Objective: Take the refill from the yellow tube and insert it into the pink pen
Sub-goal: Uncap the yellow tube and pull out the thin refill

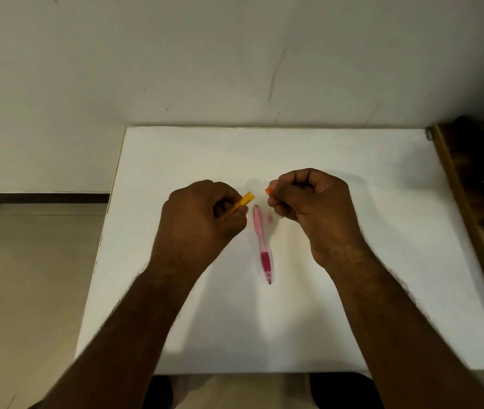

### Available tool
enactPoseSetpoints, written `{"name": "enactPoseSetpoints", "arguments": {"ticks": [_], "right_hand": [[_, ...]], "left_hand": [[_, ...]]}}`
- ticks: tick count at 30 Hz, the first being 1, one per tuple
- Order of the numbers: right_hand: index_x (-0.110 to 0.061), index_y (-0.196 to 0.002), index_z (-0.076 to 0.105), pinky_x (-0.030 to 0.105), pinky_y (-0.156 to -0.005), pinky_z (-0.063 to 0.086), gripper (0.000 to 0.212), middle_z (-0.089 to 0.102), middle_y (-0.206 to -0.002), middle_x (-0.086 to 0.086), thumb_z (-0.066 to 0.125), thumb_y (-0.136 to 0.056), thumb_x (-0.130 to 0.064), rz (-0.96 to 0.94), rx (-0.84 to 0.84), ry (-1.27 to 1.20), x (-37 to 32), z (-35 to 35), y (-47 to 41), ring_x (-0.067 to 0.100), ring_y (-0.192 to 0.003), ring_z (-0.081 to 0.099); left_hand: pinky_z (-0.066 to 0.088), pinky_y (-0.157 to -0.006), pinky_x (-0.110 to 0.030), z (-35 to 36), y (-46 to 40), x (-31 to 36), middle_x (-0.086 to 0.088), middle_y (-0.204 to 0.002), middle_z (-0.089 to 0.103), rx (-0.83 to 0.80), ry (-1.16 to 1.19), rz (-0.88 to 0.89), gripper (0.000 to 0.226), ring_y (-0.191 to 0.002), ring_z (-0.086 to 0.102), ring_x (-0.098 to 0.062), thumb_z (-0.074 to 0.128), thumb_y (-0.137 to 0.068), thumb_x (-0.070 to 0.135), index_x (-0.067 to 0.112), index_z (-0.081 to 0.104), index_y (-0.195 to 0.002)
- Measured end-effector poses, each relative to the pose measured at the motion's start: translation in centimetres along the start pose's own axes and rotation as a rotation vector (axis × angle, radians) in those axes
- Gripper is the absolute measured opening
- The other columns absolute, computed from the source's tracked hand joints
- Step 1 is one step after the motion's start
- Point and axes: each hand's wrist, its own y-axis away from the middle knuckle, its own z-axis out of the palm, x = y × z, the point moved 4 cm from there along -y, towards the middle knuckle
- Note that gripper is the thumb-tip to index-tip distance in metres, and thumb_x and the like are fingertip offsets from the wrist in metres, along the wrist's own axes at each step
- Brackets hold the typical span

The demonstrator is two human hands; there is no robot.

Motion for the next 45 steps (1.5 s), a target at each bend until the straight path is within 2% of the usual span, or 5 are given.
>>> {"name": "enactPoseSetpoints", "arguments": {"ticks": [8,17,25,34,45], "right_hand": [[-0.025,-0.089,0.071,0.023,-0.072,0.050,0.010,0.071,-0.079,-0.009,0.078,-0.085,-0.031,-0.307,-0.207,0.797,1.5,5.1,2.7,0.011,-0.076,0.067],[-0.021,-0.101,0.067,0.025,-0.076,0.045,0.016,0.075,-0.092,-0.003,0.071,-0.093,-0.035,-0.357,-0.175,1.006,1.4,5.2,2.6,0.019,-0.085,0.069],[-0.009,-0.099,0.075,0.033,-0.081,0.062,0.009,0.079,-0.097,0.012,0.069,-0.095,-0.014,0.200,-0.104,-0.284,0.4,3.0,1.2,0.026,-0.088,0.078],[-0.002,-0.100,0.074,0.029,-0.082,0.063,0.011,0.078,-0.097,0.015,0.069,-0.091,0.000,0.221,-0.125,-0.364,0.7,2.4,1.1,0.030,-0.087,0.078],[-0.005,-0.100,0.075,0.027,-0.080,0.062,0.013,0.078,-0.098,0.015,0.068,-0.091,0.002,0.240,-0.157,-0.446,1.0,2.8,1.3,0.029,-0.089,0.078]], "left_hand": [[0.057,-0.072,-0.029,-1.9,-0.4,-1.1,0.011,-0.078,0.071,0.128,0.058,-0.057,0.012,-0.073,0.067,-0.007,0.078,-0.081,0.029,0.023,0.076,-0.090],[0.058,-0.072,-0.034,-1.0,-0.2,-1.2,0.011,-0.077,0.071,0.069,0.116,-0.034,0.011,-0.072,0.067,-0.008,0.080,-0.079,0.029,0.025,0.076,-0.089],[0.058,-0.071,-0.030,-0.6,-0.4,-0.6,0.012,-0.077,0.070,0.010,0.087,0.022,0.010,-0.072,0.066,-0.006,0.079,-0.080,0.027,0.029,0.076,-0.090],[0.051,-0.073,-0.009,-0.7,-0.9,-0.1,0.012,-0.089,0.072,0.027,0.217,0.021,0.025,-0.079,0.068,-0.003,0.083,-0.079,0.017,0.023,0.076,-0.102],[0.056,-0.078,-0.014,-0.7,-1.3,-0.1,0.005,-0.092,0.076,0.020,0.472,-0.125,0.035,-0.085,0.074,-0.005,0.080,-0.082,0.011,0.016,0.068,-0.115]]}}
